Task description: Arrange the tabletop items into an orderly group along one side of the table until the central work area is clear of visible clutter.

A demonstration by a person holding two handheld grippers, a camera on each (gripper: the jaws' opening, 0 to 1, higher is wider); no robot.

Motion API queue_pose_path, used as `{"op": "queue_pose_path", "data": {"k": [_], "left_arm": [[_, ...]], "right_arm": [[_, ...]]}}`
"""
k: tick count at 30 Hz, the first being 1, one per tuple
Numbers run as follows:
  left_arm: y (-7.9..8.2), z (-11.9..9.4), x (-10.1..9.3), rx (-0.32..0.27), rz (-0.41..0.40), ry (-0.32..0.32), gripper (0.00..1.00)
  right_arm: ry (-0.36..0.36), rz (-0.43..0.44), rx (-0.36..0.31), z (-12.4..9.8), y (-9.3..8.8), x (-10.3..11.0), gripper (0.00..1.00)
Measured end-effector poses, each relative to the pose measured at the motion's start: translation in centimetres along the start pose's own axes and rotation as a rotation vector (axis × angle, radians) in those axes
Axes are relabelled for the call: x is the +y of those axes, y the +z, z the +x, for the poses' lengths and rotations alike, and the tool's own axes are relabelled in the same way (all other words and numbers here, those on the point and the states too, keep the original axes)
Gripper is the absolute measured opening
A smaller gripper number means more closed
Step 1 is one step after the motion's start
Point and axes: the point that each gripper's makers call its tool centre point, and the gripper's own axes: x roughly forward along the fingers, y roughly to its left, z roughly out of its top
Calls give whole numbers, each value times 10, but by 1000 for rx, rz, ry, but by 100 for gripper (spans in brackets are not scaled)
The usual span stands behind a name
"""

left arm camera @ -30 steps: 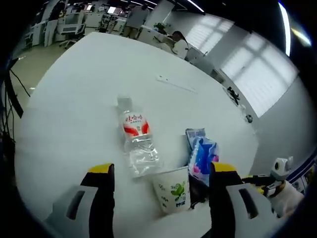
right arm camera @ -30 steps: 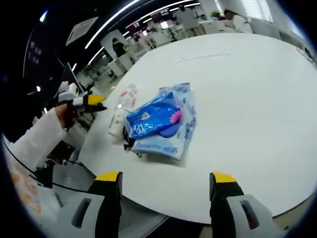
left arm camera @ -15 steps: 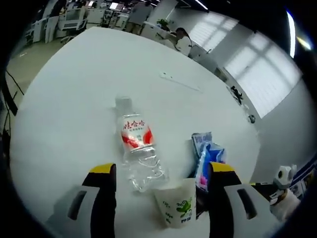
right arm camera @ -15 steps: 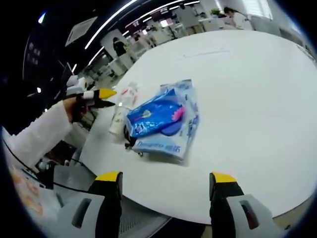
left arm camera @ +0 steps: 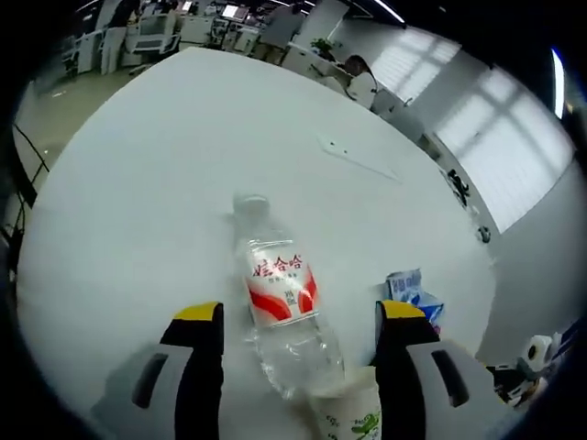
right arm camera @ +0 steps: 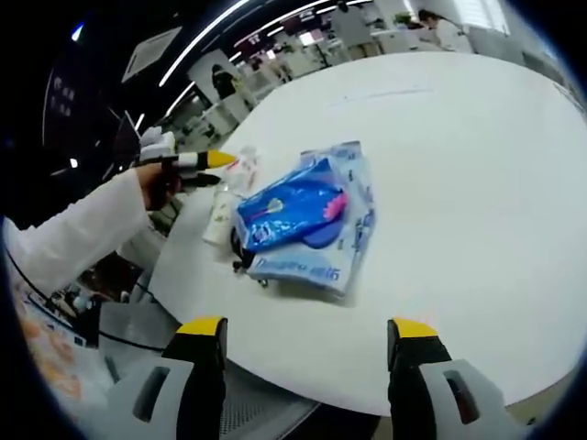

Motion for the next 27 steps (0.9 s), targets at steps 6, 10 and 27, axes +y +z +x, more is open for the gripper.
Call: {"op": "queue_pose_path", "data": {"k": [6,10,27], "left_arm": [[1,11,2,-12,-27,28,64],[2,19,4,-12,-22,43,63],[8,36,7,10,75,111,58]], "right_arm": [[7,-11,17,7,0,4,72],[5,-29,25,9,0,4,72],[41,-44,12,15,2,18,71]]}}
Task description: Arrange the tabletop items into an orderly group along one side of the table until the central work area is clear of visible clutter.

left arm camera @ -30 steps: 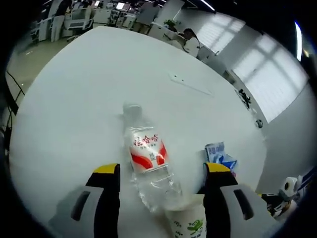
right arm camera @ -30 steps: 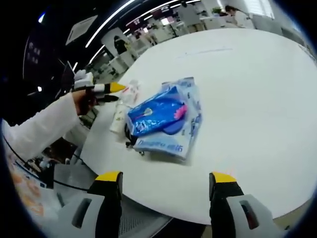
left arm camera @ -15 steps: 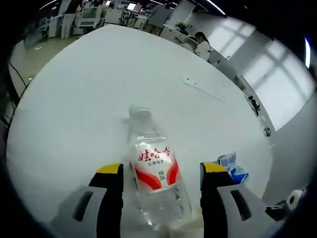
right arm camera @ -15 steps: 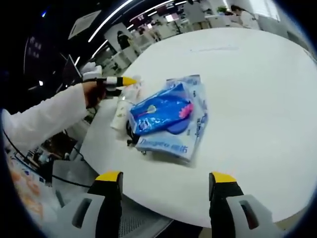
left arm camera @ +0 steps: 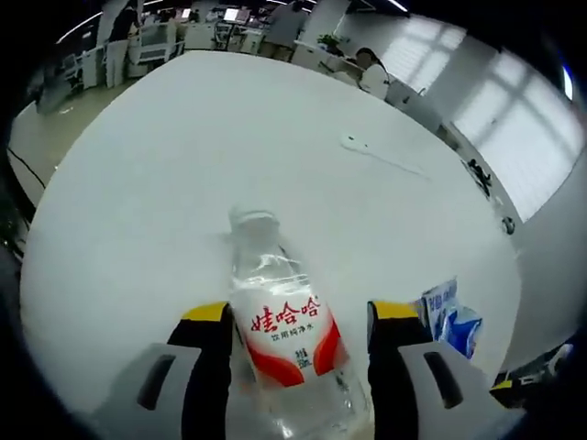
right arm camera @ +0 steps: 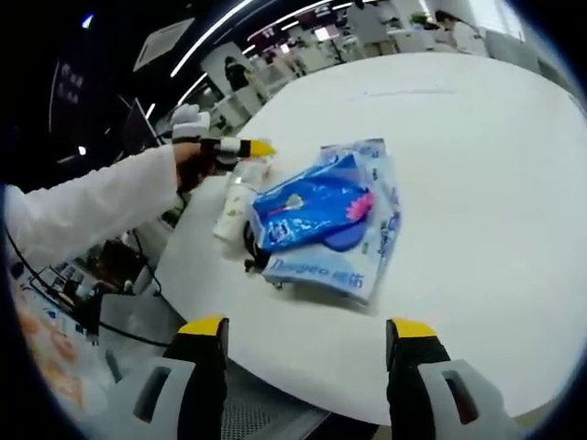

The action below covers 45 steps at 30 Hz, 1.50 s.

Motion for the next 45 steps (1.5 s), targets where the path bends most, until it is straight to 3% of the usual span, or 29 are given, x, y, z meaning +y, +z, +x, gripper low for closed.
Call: {"op": "queue_pose_path", "data": {"k": [4,6,7,14,23,27,35,45], "left_arm": [[3,2,4,-10,9,17,55],[1,4,13,1,65,61,49],[5,7,7,-17,59,38,49],[6,9,8,1,78,68,48],[8,7,9,-35,12,55,43],[7,4,8,-17,71,51,41],[14,-16,-2,-90,67,8,39],[11,-70,-1,-203,80,-20,37]], "right_arm": [[2,1,-3,0,0,0,71],[4,0,4,1,-2,-1,70],[4,-1,6,2,-2,-1,70],[18,-9,6,2,-2,6,70],[5,-5,-16,-6,-1,2,70],[-5,-5,-29,-9,1,-1,70],[-6,-21,-46,-14,1,2,70],[21,-66,-75,-18,3,19,70]]}}
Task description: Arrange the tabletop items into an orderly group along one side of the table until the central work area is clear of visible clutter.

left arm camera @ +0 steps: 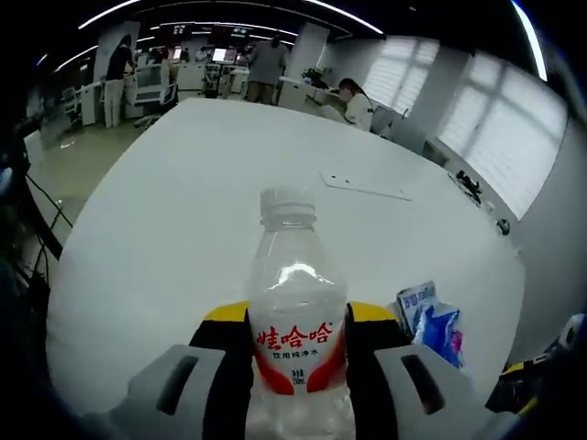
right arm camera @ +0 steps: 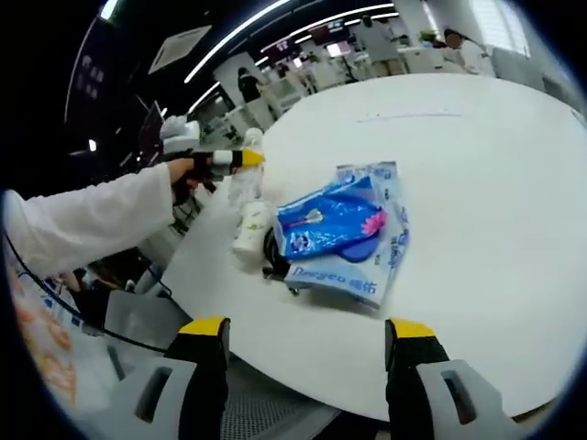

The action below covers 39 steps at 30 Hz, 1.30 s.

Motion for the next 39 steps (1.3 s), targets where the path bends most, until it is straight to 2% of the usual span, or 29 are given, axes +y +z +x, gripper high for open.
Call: {"op": "queue_pose_path", "data": {"k": [8,13,19,22,24,25,31,39], "left_arm": [[-2,-29,12,-59,15,0,36],[-6,-38,8,-72,39,-9,36],[-1,-53,-2,-111,71,-34,36],[0,-62,-8,-129,82,-44,36],[2,-58,-5,-138,86,-50,36],[2,-65,-10,-144,88,-53,36],[10,-81,-17,-186,91,-74,36],[21,-102,-27,-238,79,-104,36]], "right_arm": [[5,-12,-35,-10,-3,4,70],[-1,14,-59,-20,-6,1,70],[-20,21,-78,-29,-8,-3,70],[-21,22,-79,-29,-9,-1,70],[-21,21,-77,-27,-9,0,70],[-19,20,-77,-27,-9,1,70],[2,-10,-70,-21,-4,12,70],[39,-54,-90,-10,19,20,70]]}}
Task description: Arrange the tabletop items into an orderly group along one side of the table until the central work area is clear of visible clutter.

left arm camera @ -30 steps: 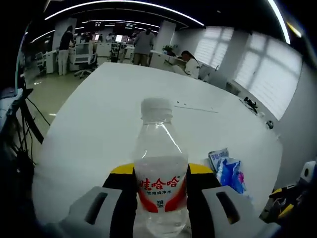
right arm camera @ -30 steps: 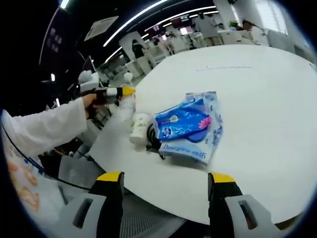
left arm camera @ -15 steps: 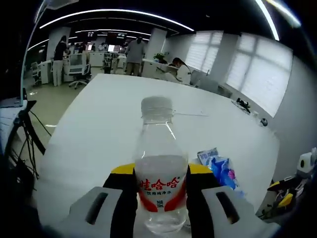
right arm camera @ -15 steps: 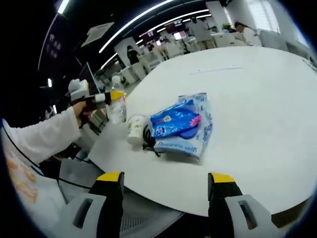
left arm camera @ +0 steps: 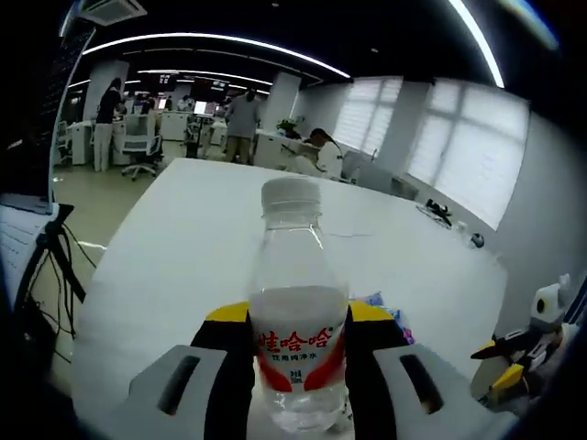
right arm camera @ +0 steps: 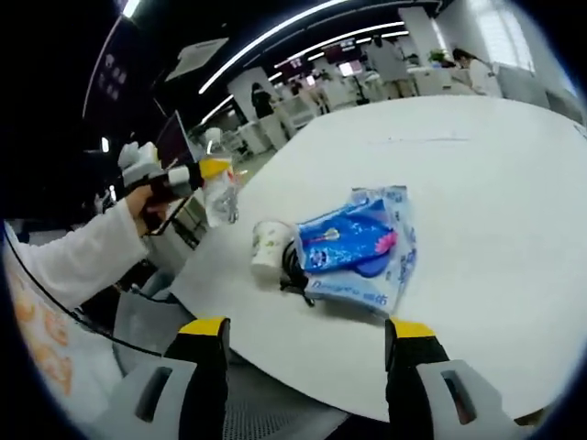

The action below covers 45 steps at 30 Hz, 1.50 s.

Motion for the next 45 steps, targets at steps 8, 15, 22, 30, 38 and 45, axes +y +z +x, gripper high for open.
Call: {"op": "queue_pose_path", "data": {"k": [8,15,22,30,38,45], "left_arm": [[22,-19,-33,-62,-26,-68,36],[36,-32,-66,-93,-23,-126,36],[32,-38,-90,-87,-16,-166,36],[22,-40,-101,-64,-35,-181,37],[14,-46,-114,-52,-31,-198,37],[12,-51,-117,-29,-20,-206,39]], "right_arm": [[63,-147,-6,23,36,29,70],[142,-218,-58,46,79,73,69],[177,-283,-86,68,102,106,69],[218,-293,-130,85,117,130,63],[281,-261,-143,86,118,144,50],[280,-329,-188,80,115,148,43]]}}
